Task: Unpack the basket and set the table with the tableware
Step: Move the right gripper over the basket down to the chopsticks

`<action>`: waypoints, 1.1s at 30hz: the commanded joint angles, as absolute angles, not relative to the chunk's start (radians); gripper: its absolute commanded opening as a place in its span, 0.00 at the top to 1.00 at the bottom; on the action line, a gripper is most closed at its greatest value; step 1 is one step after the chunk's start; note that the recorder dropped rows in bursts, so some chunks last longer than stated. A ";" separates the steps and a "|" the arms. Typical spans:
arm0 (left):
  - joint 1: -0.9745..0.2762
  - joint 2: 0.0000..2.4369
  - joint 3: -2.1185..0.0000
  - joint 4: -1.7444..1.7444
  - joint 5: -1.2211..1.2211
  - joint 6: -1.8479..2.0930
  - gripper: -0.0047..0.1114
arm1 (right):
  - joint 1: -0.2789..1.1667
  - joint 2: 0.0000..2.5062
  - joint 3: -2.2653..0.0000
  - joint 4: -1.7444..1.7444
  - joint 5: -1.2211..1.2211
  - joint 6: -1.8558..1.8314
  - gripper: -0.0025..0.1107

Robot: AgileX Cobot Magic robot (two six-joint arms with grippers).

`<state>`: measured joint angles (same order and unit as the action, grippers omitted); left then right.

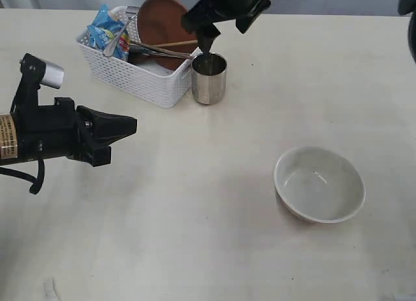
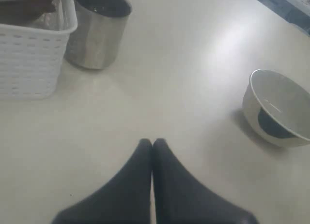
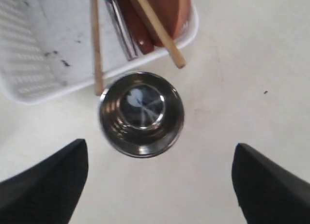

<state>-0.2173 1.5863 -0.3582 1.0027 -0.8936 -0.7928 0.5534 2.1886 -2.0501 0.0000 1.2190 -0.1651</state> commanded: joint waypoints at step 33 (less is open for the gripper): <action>0.080 1.240 -0.190 0.849 -0.913 -0.834 0.96 | 0.790 2.462 -2.277 0.099 1.217 -0.330 0.75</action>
